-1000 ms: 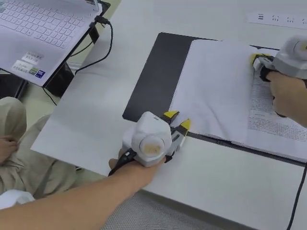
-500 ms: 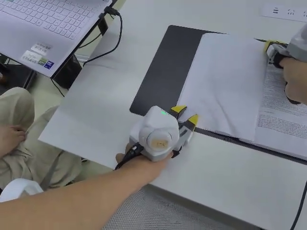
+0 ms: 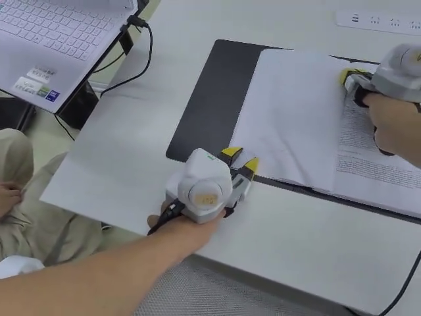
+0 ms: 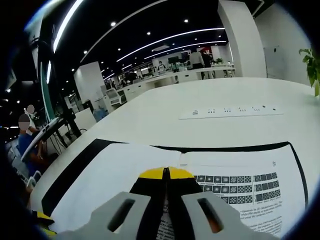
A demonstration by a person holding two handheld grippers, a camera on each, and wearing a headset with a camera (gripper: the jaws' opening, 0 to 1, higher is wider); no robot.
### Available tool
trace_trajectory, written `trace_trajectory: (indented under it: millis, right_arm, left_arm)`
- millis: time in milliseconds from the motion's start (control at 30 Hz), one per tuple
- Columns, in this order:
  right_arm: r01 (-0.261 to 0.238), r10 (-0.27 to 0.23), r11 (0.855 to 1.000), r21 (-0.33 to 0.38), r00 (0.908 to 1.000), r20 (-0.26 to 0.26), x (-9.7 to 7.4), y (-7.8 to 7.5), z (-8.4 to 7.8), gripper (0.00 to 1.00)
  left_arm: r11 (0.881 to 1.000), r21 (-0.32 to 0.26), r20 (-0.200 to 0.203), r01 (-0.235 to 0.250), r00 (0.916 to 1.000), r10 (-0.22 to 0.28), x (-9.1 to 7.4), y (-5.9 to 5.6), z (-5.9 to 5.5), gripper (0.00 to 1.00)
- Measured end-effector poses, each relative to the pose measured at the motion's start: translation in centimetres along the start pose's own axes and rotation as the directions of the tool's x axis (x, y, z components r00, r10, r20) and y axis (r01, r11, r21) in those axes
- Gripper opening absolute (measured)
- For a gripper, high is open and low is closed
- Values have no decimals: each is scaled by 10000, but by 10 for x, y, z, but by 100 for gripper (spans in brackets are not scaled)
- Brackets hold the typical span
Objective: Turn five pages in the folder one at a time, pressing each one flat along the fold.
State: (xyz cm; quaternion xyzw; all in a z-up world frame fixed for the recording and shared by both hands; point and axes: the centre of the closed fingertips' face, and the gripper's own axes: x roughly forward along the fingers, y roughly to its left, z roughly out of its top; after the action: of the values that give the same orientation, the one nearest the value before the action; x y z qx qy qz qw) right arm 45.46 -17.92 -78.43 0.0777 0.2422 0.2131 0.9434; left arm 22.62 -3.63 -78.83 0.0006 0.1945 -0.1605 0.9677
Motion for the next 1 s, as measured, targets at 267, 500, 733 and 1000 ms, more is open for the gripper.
trace_trajectory:
  millis: [267, 500, 733, 1000]
  right_arm:
    - [-115, 116, 9997, -211, 9999, 35, -15, 11, -10, 0]
    - [-207, 208, 9996, -177, 9998, 71, -42, 28, -17, 0]
    - [-243, 239, 9996, 158, 9994, 258, -67, 41, -25, 0]
    - [-312, 301, 9991, 282, 9988, 376, -91, 52, -37, 0]
  left_arm:
    - [10000, -34, 47, -38, 10000, 39, 0, -1, 0, 17]
    - [10000, -48, 44, -44, 10000, 44, 0, -1, 1, 17]
    - [9999, -59, 19, -82, 10000, 82, 1, -1, 0, 17]
    - [9999, -41, -10, -104, 9999, 104, 1, -1, 0, 17]
